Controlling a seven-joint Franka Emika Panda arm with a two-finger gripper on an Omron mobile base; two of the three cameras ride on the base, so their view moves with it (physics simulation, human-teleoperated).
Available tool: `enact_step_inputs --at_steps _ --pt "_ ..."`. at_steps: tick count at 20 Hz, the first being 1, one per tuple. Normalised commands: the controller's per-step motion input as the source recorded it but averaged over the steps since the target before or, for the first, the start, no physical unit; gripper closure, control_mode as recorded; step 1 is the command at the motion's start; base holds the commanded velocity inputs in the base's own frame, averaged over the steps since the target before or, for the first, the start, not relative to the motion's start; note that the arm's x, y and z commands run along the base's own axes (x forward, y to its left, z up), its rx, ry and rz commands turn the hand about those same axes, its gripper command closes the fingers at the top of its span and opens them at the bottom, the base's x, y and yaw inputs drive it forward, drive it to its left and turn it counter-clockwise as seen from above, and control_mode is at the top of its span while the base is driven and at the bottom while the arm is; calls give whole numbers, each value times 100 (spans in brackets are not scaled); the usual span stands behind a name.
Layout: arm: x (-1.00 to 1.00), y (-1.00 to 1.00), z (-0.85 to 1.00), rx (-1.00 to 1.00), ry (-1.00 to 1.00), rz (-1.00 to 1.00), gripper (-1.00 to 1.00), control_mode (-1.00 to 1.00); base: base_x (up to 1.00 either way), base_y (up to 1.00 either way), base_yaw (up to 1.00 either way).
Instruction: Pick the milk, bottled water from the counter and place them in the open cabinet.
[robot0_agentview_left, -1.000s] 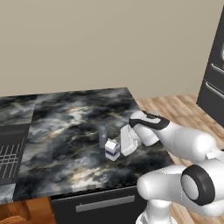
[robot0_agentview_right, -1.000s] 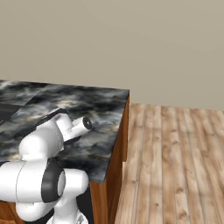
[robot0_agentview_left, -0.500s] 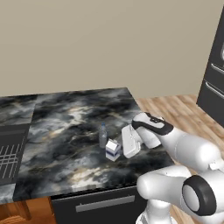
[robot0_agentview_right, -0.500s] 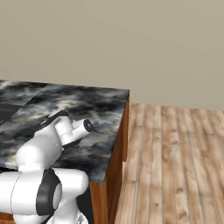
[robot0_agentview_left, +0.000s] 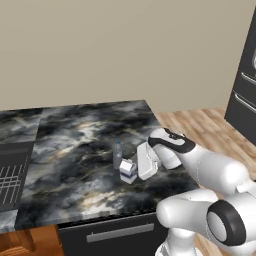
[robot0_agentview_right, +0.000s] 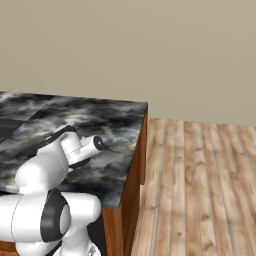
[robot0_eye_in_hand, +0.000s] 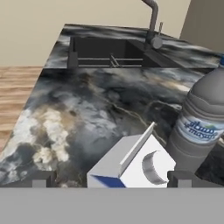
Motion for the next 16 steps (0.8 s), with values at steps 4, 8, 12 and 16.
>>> enact_step_inputs --at_steps 4,8,12,16 --pt "0 0 -8 4 1 -3 -100 -100 0 0 0" --pt "-13 0 -4 3 0 -6 -100 -100 0 0 0" --pt "-21 0 -3 4 0 -8 -100 -100 0 0 0" --pt "-28 0 -1 2 0 -10 -100 -100 0 0 0"
